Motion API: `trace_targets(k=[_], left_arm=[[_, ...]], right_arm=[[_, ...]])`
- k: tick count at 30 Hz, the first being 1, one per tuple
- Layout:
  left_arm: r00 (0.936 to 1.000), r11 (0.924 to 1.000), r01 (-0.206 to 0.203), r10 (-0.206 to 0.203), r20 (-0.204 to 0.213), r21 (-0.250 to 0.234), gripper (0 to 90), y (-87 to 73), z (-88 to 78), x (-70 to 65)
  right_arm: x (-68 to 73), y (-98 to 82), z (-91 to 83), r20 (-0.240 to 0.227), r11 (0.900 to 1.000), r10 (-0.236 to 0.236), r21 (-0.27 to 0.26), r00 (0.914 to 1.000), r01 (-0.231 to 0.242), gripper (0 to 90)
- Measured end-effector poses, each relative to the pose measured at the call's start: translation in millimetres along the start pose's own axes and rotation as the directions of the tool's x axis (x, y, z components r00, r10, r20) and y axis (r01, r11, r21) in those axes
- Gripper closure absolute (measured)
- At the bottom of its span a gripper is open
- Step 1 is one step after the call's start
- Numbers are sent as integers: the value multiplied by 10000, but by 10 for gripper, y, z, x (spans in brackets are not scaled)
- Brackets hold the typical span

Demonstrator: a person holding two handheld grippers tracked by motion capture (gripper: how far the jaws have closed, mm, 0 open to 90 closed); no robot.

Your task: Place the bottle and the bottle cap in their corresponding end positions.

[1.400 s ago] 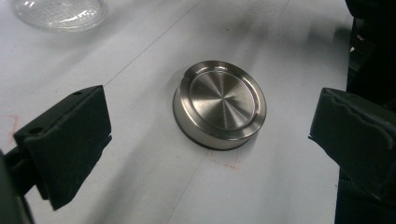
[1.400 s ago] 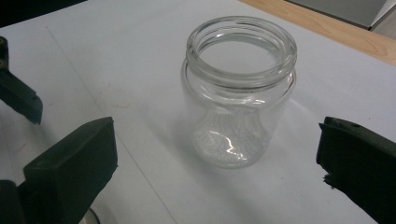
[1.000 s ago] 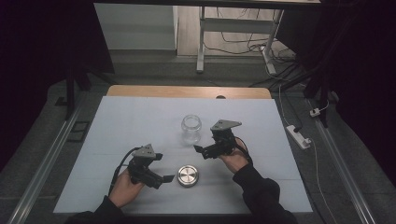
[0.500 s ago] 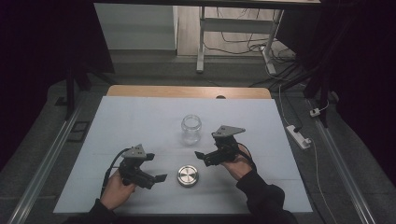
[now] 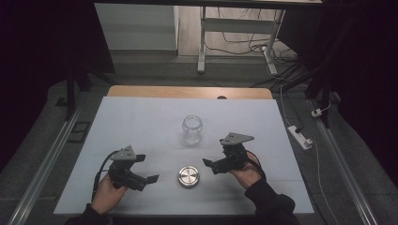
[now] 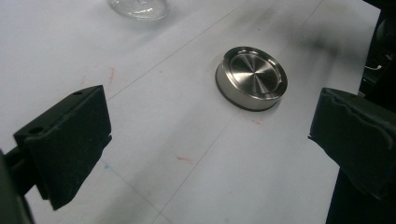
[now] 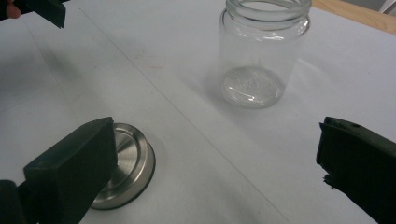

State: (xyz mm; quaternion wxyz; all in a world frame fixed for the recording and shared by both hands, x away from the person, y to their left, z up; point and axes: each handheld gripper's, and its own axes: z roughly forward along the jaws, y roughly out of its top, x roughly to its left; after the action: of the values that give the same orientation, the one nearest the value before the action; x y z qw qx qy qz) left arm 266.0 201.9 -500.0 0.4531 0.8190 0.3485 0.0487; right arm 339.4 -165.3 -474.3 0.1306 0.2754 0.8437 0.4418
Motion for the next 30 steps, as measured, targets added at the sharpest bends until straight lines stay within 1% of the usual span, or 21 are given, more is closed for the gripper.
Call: trace_targets(k=[13,17,24,30], left_arm=[[9987,9995,290,-295,-425,-117,0,-149,-191,30],[9976,9991,381,-390,-569,-169,0,-200,-250,40],[9950,9975,635,-656,-758,-297,0,-300,-353,55],[9919,9968,737,-766,-1013,-323,0,-399,-443,61]], right_arm=[[-23,-200,-266,392,9995,312,-51,9987,-310,0],[-37,-270,-346,515,9988,484,-60,9975,-482,0],[-57,-390,-475,794,9974,722,-29,9942,-722,0],[-84,-500,-608,1138,9956,935,-47,9891,-935,0]])
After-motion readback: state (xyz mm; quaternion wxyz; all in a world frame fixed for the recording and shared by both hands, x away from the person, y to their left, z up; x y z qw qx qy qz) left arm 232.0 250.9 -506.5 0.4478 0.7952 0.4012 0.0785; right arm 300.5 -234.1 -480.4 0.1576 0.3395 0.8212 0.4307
